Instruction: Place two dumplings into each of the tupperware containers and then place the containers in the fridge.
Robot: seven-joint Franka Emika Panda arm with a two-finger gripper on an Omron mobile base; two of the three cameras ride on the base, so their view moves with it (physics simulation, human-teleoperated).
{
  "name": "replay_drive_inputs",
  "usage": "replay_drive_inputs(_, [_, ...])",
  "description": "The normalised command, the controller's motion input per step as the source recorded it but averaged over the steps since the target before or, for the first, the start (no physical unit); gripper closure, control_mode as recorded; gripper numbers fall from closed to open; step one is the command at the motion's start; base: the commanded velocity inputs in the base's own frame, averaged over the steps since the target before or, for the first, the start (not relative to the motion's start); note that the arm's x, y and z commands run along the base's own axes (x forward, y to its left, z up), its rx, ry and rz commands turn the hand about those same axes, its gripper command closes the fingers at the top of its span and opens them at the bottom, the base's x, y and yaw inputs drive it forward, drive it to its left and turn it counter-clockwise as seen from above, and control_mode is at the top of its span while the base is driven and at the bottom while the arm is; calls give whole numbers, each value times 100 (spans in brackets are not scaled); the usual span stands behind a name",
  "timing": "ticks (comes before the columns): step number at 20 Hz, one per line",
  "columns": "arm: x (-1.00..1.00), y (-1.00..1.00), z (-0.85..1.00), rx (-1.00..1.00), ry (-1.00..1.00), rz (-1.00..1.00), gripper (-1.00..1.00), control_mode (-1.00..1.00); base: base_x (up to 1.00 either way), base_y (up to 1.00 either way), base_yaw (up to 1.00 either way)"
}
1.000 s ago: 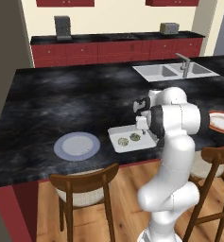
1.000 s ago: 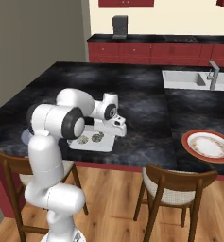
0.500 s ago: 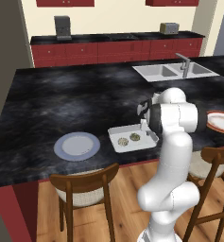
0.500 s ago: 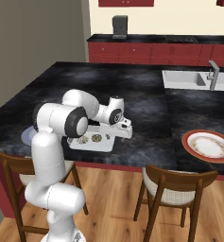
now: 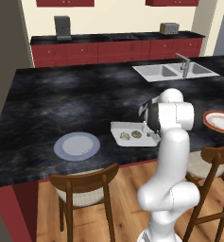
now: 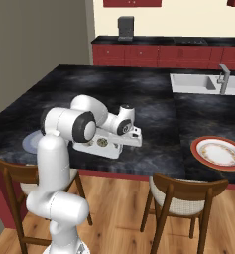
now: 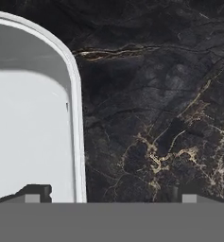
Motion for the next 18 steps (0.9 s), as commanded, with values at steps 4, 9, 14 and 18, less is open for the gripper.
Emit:
replay_drive_inputs(4, [0,4,0,0,0,5,-100,-100,0,0,0])
replay_drive_inputs(9, [0,5,0,0,1,1,100,-100,0,0,0])
replay_drive_inputs(14, [0,0,0,0,0,0,100,-100,0,0,0])
replay_drive_inputs(18, [0,3,21,0,0,-3,100,-100,0,0,0])
